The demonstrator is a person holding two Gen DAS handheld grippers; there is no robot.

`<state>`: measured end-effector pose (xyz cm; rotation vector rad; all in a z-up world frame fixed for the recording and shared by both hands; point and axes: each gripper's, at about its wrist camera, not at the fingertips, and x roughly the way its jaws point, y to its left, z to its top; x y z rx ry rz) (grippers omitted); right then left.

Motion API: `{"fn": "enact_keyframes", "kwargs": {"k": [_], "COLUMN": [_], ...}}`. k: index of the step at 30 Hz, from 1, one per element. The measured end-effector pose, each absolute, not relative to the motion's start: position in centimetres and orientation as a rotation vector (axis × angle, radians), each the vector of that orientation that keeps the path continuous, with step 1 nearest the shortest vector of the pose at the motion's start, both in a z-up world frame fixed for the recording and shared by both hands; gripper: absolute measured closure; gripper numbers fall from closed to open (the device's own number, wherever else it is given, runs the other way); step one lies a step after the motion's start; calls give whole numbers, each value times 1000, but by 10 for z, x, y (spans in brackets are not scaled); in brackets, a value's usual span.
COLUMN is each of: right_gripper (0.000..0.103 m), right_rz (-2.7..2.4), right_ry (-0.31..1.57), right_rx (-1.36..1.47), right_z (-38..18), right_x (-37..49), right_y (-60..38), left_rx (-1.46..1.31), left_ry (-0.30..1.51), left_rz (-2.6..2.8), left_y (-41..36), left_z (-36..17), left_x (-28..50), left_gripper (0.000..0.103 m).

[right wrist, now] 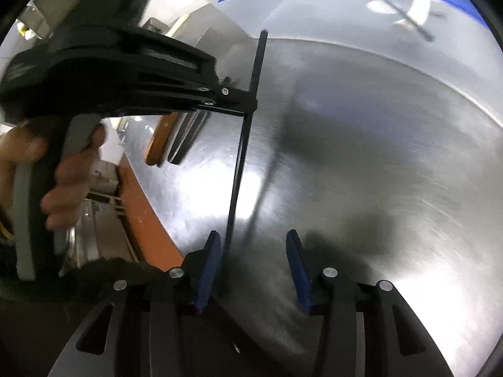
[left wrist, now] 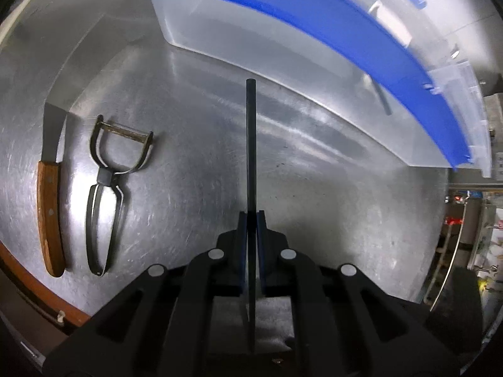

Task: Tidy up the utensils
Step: 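Grasp the black chopstick with the left gripper, then lower the chopstick into the clear box and open the left gripper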

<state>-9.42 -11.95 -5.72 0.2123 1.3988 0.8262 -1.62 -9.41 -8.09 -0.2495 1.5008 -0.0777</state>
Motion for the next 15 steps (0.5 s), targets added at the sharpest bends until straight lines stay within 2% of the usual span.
{"fn": "enact_keyframes", "kwargs": {"k": [7,8,10,11,15], "right_gripper": [59,62,78,92,95], "right_rz": [915,915,910,895,883], "right_ry": [1436,1446,1446,1453,1427], "right_rx": [200,186,169,142,133], "right_z": [-74,-77,-77,-75,-55], "right_x": [-86,-85,-84,-85,-85], "right_y": [-77,-72,-65,-64,-68], "left_rx": [-314,-326,-351,-360,-396], "left_ry": [1485,1485,1479,1475,1444], "left_rz": [-127,-132,-142,-145,-190], "left_y": [-74,-68,-59,-53,-40], "left_z": [-78,-79,-77,-77,-59], "left_x": [-20,-17,-20,-19,-20], "left_gripper": [98,98,98,98,98]}}
